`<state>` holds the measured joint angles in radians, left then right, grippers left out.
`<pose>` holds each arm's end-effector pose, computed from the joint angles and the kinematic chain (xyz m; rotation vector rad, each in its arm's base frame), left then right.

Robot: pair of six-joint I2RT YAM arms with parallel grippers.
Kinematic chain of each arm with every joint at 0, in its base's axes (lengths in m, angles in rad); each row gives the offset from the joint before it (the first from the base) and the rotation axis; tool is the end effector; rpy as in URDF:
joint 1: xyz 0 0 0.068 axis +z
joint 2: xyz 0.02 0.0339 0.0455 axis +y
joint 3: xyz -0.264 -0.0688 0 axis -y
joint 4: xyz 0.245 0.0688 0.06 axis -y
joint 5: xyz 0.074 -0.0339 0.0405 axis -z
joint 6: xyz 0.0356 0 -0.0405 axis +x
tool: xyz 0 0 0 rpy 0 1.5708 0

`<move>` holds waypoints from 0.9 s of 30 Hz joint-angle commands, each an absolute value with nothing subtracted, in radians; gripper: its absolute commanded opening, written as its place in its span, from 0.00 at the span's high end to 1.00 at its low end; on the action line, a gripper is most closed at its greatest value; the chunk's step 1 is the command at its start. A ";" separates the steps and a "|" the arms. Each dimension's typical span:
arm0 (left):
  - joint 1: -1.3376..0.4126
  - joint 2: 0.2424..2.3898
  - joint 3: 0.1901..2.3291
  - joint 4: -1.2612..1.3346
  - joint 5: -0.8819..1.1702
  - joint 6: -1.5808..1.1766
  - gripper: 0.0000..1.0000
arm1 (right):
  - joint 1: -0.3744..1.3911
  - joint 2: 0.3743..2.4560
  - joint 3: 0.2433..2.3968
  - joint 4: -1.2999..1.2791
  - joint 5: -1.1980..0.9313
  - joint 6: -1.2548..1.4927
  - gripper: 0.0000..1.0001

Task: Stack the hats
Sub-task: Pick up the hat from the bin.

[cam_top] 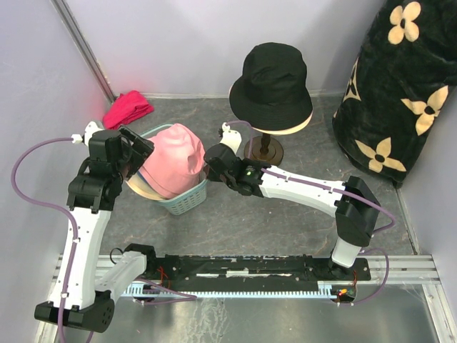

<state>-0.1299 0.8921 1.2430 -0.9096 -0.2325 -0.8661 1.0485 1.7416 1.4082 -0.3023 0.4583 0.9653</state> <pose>0.1556 -0.0121 0.4020 -0.8941 1.9355 -0.3449 0.2138 0.3399 0.2873 0.1668 2.2020 0.6624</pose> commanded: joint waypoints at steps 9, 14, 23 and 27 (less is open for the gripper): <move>-0.114 0.887 1.177 -0.784 -0.193 -0.899 0.20 | 1.036 1.681 1.414 -0.209 0.482 0.975 0.99; -0.109 0.871 1.148 -0.745 -0.179 -0.900 0.22 | 1.037 1.686 1.420 -0.209 0.469 0.966 0.99; -0.098 0.823 1.089 -0.653 -0.130 -0.906 0.38 | 1.037 1.687 1.419 -0.204 0.463 0.953 0.99; -0.092 0.809 1.050 -0.623 -0.093 -0.915 0.46 | 1.037 1.687 1.419 -0.206 0.454 0.949 0.99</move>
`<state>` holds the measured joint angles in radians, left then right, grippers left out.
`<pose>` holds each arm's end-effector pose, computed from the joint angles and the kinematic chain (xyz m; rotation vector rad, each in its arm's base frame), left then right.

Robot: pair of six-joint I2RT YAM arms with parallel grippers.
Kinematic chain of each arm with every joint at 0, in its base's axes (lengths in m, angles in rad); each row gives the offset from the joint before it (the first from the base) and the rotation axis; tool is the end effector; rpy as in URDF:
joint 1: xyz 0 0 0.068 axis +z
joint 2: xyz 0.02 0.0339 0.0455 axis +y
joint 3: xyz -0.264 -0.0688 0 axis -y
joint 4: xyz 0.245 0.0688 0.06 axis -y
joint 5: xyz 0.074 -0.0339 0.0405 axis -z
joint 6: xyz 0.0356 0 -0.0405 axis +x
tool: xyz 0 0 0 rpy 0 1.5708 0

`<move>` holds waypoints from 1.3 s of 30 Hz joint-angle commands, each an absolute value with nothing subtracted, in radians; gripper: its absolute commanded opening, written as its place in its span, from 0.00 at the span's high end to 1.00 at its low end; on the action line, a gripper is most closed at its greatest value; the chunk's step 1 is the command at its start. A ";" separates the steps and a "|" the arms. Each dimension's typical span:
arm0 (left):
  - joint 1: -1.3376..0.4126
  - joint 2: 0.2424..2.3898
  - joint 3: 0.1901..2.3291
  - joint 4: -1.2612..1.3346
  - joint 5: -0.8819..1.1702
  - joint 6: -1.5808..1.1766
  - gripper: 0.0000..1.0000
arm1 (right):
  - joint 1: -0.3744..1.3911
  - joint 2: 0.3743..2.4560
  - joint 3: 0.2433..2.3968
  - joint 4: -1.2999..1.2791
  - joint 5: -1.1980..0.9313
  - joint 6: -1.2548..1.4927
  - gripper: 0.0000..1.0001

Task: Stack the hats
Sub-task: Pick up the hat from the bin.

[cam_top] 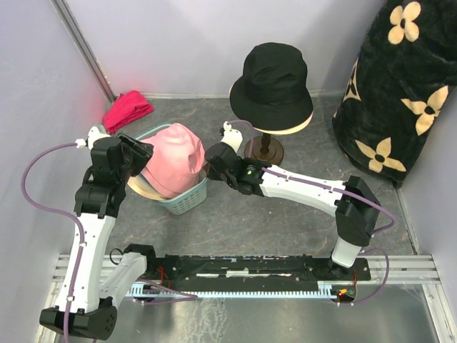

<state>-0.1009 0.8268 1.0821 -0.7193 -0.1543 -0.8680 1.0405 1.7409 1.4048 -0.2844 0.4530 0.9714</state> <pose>0.1605 -0.0107 0.3788 -0.8606 1.8703 -0.4510 0.2168 0.3389 0.2879 0.1834 2.1923 0.6798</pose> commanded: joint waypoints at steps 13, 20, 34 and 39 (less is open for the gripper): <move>-0.081 0.772 0.983 -0.531 -0.045 -0.915 0.97 | 1.037 1.675 1.406 -0.212 0.435 0.928 0.99; -0.076 0.703 0.979 -0.500 -0.116 -0.933 0.97 | 1.037 1.624 1.399 -0.214 0.430 0.868 0.73; -0.076 0.676 0.953 -0.493 -0.122 -0.925 0.97 | 1.035 1.613 1.534 -0.244 0.330 0.710 0.49; -0.075 0.669 0.953 -0.496 -0.115 -0.917 0.97 | 1.030 1.668 1.603 -0.242 0.304 0.713 0.47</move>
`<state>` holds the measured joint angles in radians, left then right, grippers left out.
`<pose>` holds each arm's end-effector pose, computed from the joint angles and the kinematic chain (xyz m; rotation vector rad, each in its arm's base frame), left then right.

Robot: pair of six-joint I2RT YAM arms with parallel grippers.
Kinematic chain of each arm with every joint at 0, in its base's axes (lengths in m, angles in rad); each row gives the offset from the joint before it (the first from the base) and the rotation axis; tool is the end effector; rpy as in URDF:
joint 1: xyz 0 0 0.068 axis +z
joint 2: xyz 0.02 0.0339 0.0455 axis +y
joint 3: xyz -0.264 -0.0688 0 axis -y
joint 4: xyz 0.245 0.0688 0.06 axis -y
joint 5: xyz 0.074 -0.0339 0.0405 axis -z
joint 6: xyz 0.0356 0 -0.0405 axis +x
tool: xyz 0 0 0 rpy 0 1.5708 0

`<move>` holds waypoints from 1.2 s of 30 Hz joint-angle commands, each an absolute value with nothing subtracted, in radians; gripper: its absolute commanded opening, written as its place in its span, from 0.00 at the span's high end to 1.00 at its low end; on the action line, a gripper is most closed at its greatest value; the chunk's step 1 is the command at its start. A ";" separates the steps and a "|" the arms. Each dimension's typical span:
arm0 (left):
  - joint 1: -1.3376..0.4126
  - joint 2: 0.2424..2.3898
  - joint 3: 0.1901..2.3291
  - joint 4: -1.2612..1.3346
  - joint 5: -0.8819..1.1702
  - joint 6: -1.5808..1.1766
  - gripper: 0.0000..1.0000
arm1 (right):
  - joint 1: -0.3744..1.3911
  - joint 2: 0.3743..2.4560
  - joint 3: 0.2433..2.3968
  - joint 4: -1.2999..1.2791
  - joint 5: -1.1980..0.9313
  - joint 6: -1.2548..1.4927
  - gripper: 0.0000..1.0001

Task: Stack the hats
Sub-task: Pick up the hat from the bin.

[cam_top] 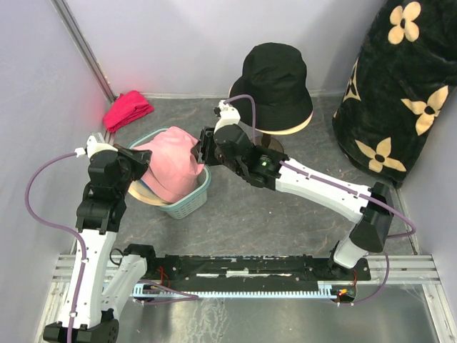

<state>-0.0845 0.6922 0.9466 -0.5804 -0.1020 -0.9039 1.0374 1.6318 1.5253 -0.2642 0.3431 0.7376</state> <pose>0.1422 -0.0084 0.3667 -0.8359 1.7469 -0.5717 0.2067 0.3266 0.3717 -0.0643 2.0142 0.8429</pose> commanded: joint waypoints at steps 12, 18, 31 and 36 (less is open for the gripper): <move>-0.075 0.654 0.956 -0.514 -0.103 -0.909 0.97 | 0.999 1.774 1.702 -0.280 0.273 0.748 0.48; -0.075 0.635 0.950 -0.526 -0.105 -0.907 0.97 | 0.992 1.811 1.757 -0.295 0.266 0.743 0.48; -0.075 0.637 0.948 -0.530 -0.100 -0.909 0.97 | 0.972 1.855 1.770 -0.255 0.180 0.823 0.50; -0.075 0.635 0.951 -0.535 -0.103 -0.910 0.97 | 0.967 1.868 1.776 -0.265 0.187 0.838 0.53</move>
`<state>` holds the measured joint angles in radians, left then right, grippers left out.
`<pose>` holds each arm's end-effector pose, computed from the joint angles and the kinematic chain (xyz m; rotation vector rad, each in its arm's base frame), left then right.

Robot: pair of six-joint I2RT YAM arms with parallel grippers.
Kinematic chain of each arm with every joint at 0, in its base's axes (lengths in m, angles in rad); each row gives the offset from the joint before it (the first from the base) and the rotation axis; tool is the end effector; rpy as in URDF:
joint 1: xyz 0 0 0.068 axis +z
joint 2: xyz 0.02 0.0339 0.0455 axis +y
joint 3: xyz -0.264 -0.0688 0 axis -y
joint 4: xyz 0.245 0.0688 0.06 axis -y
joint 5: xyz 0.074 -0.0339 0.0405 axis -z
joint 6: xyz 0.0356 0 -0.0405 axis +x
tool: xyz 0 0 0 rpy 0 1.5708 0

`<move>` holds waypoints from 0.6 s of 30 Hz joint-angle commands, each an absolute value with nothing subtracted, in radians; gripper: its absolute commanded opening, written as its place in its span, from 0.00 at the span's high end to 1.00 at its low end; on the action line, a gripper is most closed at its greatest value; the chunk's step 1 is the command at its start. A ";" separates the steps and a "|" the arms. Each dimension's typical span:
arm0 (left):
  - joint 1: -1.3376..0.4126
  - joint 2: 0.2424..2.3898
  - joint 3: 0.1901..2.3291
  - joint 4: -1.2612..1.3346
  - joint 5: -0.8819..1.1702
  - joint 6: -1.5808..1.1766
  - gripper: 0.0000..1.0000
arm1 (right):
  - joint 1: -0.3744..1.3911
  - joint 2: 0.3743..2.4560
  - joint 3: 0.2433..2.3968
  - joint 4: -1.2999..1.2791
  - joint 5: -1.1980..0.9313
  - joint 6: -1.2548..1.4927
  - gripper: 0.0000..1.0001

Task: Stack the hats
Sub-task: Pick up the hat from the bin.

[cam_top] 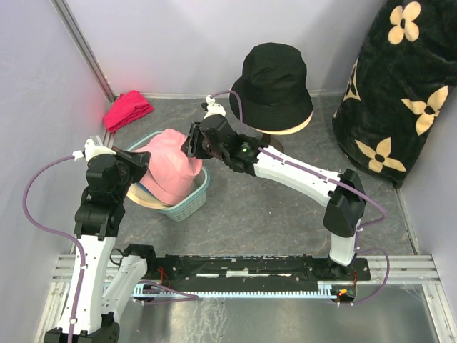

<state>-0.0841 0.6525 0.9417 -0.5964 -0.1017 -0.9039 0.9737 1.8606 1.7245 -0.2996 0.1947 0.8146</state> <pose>0.1321 -0.0075 0.3681 -0.8293 1.7295 -0.5793 0.2559 0.3642 0.3467 -0.0370 2.1279 0.9259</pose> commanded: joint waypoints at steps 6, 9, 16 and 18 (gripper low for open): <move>-0.075 0.628 0.950 -0.548 -0.107 -0.910 0.97 | 0.955 1.873 1.766 -0.240 0.186 0.854 0.71; -0.075 0.620 0.950 -0.557 -0.115 -0.909 0.97 | 0.953 1.868 1.759 -0.220 0.186 0.853 0.89; -0.075 0.614 0.948 -0.584 -0.144 -0.947 0.86 | 0.953 1.842 1.753 -0.184 0.209 0.800 0.99; -0.075 0.618 0.954 -0.593 -0.153 -0.959 0.62 | 0.954 1.832 1.748 -0.164 0.212 0.783 0.99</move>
<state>-0.0841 0.6331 0.9363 -0.6136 -0.1120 -0.9142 0.9638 1.8668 1.7294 -0.2569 0.1741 0.8318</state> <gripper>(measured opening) 0.216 0.030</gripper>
